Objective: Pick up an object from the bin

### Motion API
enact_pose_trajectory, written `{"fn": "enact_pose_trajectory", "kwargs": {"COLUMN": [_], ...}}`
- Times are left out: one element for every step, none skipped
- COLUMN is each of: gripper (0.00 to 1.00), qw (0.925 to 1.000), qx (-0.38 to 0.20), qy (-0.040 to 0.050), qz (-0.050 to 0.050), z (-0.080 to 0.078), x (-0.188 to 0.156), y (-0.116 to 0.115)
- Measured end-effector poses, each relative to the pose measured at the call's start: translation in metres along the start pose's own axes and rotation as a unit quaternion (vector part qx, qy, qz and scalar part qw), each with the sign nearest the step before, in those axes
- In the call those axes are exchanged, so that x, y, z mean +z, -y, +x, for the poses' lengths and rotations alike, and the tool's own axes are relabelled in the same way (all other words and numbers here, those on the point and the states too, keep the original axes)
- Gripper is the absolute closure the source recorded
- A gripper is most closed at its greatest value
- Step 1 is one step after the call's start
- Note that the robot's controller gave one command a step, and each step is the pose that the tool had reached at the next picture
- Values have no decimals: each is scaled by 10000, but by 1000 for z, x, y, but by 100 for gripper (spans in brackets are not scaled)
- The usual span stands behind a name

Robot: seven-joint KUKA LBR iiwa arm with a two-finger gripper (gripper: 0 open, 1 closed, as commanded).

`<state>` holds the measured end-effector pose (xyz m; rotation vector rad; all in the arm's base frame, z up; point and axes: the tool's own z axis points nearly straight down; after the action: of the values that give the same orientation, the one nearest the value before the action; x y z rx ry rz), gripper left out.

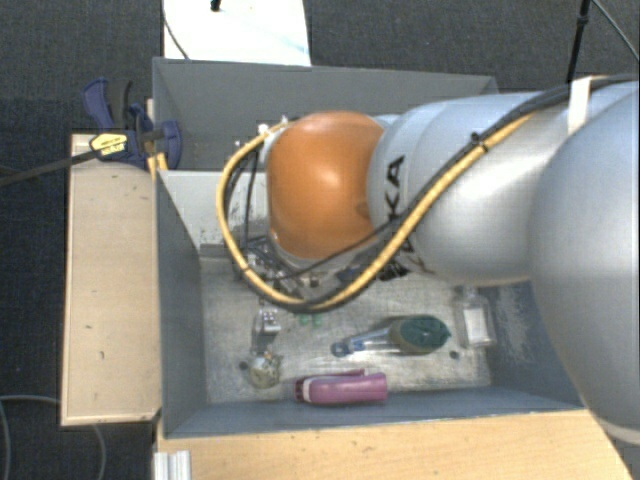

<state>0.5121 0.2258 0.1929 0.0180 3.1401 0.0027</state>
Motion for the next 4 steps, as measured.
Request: {"fn": "enact_pose_trajectory", "kwargs": {"gripper": [0, 0, 0, 100], "qw": [9984, 9997, 9910, 9913], "qx": [-561, -232, -1340, -1318], "qy": [-25, -15, 24, 50], "qz": [22, 22, 1, -3], "z": [-9, 0, -18, -20], "x": [65, 78, 120, 118], "y": [49, 110, 170, 168]}}
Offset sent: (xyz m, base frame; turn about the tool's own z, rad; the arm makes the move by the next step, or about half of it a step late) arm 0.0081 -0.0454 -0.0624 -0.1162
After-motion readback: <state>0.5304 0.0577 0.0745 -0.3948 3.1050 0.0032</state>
